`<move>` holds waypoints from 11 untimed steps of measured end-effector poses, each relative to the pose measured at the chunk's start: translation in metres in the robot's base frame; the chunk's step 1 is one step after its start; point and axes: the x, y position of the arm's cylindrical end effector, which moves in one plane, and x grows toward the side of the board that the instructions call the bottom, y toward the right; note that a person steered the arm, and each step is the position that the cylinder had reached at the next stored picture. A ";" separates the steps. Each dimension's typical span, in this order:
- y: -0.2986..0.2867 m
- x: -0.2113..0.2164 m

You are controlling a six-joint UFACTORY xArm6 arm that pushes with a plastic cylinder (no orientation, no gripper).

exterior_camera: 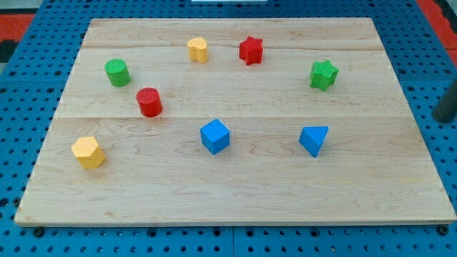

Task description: Push the blue blocks below the green star

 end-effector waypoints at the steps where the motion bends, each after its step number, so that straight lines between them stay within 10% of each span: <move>1: -0.041 0.031; 4: -0.234 0.022; 9: -0.163 -0.033; 11: -0.135 0.008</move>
